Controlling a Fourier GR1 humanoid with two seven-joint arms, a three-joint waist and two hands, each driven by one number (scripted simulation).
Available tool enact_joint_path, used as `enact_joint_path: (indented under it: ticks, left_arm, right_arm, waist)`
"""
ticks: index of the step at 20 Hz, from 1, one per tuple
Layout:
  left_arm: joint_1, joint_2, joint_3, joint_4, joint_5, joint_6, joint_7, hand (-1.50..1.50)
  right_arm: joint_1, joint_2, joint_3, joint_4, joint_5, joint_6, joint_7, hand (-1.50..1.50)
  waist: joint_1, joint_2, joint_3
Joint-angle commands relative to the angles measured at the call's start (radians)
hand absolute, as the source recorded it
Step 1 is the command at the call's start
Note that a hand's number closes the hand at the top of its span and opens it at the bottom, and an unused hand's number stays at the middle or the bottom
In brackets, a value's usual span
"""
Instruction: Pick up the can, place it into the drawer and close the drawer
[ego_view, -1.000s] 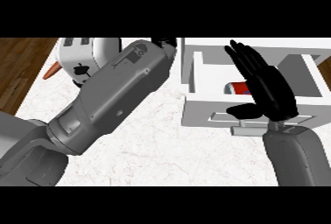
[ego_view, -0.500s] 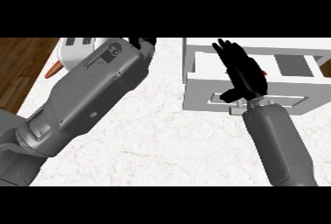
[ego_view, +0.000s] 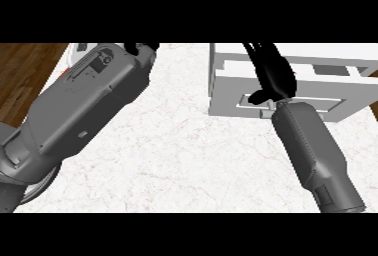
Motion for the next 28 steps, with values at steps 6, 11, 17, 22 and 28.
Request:
enact_joint_path:
  ticks: [6,11,17,22,28]
  left_arm:
    - [0.059,0.069,0.015,-0.108,-0.026,0.003,0.042,-1.50]
    - [0.116,0.074,0.018,-0.145,-0.038,-0.020,0.034,-1.50]
    - [0.082,0.087,0.015,-0.181,-0.061,-0.001,0.077,-1.50]
    - [0.126,0.118,0.022,-0.218,-0.071,-0.011,0.080,-1.50]
    - [0.123,0.096,0.003,-0.261,-0.096,0.040,0.099,-1.50]
  right_arm:
    - [-0.098,-0.009,-0.093,0.266,-0.006,-0.216,-0.021,-1.50]
    - [-0.206,-0.025,-0.113,0.369,0.023,-0.276,0.006,-1.50]
    - [-0.314,-0.070,-0.143,0.451,0.020,-0.296,0.003,-1.50]
    - [-0.401,-0.085,-0.137,0.503,0.050,-0.268,0.068,-1.50]
    - [-0.451,-0.100,-0.167,0.540,0.020,-0.227,0.039,-1.50]
  waist:
    - [0.022,0.026,0.016]
    - [0.034,0.035,0.016]
    - [0.050,0.043,0.016]
    - [0.053,0.039,0.015]
    - [0.056,0.042,0.016]
